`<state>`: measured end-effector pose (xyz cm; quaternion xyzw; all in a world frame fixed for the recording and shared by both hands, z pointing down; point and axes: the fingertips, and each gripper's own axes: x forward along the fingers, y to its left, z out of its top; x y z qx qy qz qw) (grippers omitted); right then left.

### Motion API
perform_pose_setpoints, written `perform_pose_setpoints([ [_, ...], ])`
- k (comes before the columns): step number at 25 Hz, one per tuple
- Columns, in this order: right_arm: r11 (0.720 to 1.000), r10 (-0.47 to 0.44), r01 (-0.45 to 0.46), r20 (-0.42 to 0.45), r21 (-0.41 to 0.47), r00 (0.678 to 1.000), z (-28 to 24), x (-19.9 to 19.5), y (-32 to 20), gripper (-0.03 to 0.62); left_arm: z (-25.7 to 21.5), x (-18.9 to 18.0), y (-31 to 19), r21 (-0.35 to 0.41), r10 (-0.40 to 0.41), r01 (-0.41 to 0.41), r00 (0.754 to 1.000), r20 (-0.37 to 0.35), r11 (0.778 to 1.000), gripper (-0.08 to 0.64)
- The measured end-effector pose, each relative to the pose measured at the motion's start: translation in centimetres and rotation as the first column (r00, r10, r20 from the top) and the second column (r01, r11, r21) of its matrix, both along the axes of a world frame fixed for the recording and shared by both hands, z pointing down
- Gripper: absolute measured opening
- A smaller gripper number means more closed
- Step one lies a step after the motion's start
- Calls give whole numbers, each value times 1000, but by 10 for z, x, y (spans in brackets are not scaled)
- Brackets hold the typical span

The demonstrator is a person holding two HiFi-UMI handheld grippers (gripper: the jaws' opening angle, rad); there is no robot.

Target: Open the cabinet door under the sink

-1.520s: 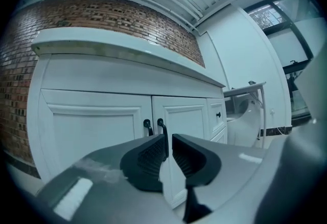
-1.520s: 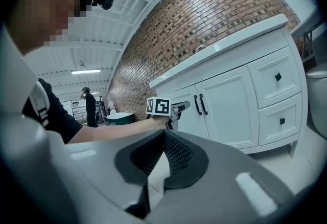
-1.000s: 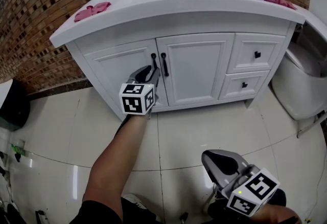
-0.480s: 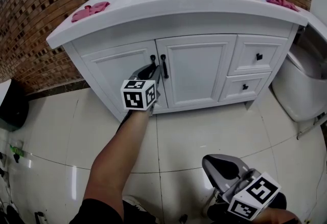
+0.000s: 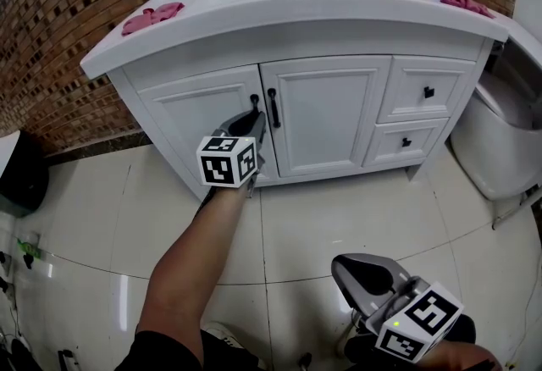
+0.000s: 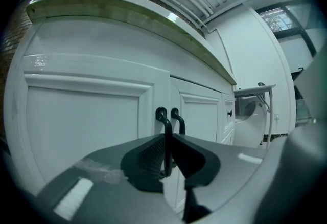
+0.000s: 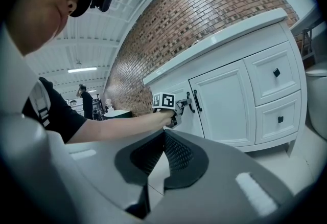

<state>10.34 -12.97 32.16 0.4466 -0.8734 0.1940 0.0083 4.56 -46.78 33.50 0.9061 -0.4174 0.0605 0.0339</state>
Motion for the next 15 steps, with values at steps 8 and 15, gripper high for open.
perform_pose_setpoints([
  [8,1000,-14,14,-14,15,1000,-3,-7,7,8,0,-9,31,13,26,-26,1000,12,1000,41],
  [15,998,-40,40,-7,45,999,-13,-18,18,8,0,-23,62,14,44,-44,999,22,999,41],
])
